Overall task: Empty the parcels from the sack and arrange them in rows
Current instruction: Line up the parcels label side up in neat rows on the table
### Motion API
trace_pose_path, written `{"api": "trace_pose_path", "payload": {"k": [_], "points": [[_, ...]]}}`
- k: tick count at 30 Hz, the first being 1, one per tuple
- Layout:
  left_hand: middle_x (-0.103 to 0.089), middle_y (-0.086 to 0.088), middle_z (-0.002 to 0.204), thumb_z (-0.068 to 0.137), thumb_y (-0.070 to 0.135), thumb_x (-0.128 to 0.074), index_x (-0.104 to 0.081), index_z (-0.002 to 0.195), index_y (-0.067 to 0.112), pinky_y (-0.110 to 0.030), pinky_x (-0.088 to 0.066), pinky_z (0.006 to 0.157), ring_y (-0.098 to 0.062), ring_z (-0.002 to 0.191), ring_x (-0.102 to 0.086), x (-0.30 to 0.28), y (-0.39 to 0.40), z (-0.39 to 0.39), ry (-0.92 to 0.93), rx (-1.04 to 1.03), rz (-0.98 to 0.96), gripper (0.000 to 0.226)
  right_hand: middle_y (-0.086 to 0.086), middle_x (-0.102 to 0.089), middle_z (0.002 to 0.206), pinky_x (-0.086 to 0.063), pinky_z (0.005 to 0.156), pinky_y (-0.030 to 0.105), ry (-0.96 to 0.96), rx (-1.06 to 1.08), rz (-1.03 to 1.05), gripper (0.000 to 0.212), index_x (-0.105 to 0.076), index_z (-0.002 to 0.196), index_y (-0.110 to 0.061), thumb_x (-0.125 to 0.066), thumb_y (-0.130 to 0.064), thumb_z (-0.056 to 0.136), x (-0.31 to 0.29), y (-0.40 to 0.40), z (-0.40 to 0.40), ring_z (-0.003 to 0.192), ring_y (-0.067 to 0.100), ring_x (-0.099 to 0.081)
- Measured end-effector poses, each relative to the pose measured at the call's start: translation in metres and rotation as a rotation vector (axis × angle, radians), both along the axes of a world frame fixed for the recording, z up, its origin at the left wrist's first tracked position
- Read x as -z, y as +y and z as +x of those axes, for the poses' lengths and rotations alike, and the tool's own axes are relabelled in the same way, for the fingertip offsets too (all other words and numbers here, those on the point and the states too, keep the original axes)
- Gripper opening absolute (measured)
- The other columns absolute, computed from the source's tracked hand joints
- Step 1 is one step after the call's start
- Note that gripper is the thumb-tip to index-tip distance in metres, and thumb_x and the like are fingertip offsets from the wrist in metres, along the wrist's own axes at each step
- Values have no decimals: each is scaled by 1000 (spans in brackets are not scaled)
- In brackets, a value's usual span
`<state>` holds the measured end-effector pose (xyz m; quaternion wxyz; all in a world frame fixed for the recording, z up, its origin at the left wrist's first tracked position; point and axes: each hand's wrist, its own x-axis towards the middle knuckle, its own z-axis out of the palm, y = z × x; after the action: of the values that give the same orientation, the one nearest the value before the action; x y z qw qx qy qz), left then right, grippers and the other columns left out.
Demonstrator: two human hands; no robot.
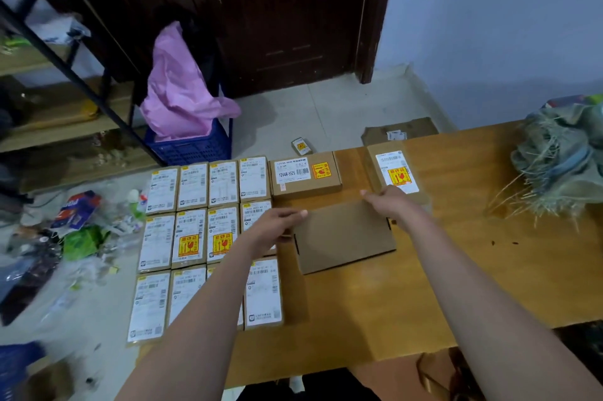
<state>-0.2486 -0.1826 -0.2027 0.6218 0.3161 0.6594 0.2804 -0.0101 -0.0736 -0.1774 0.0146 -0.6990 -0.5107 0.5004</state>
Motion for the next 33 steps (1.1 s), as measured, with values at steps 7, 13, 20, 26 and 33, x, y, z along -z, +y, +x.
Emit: {"api": "trace_pose_path", "payload": {"k": [7,13,20,26,33], "points": [[-55,-9,133,91,45,-64,-60,122,30,-41,-54,91,-26,115,-57,-2,-12,-28,77,-266,11,35,5,-70,114,-53,97,42,408,15,-162,63,-58,129,-8,-82,-33,77,-4,-11,-11,104,22,-66],[-32,7,149,74,29,-83,-31,144,45,-42,-38,108,-17,134,-33,-35,-8,-15,382,390,216,89,8,-63,107,-51,63,33,252,151,-43,56,-48,120,-11,-76,-36,79,-32,-7,-42,89,22,-63],[-53,5,124,72,14,-80,-49,132,30,-19,-42,76,-18,113,-52,-43,9,4,537,220,467,70,14,-62,98,-59,56,36,249,173,-107,28,-57,102,-12,-51,-38,95,-64,-2,-77,74,25,-61],[-67,5,116,79,43,-76,-57,128,31,-40,-56,90,-17,107,-65,-45,2,-45,90,28,227,53,9,-59,119,-58,84,42,360,29,-87,71,-47,135,-18,-54,-68,85,-59,-3,-62,106,29,-62],[-75,2,107,91,56,-57,-67,118,25,-34,-56,80,-20,98,-71,-39,-6,-57,-114,-87,33,42,11,-72,115,-54,94,51,654,44,-202,47,-52,133,-15,-65,-35,92,-29,-15,-67,105,31,-70]]}}
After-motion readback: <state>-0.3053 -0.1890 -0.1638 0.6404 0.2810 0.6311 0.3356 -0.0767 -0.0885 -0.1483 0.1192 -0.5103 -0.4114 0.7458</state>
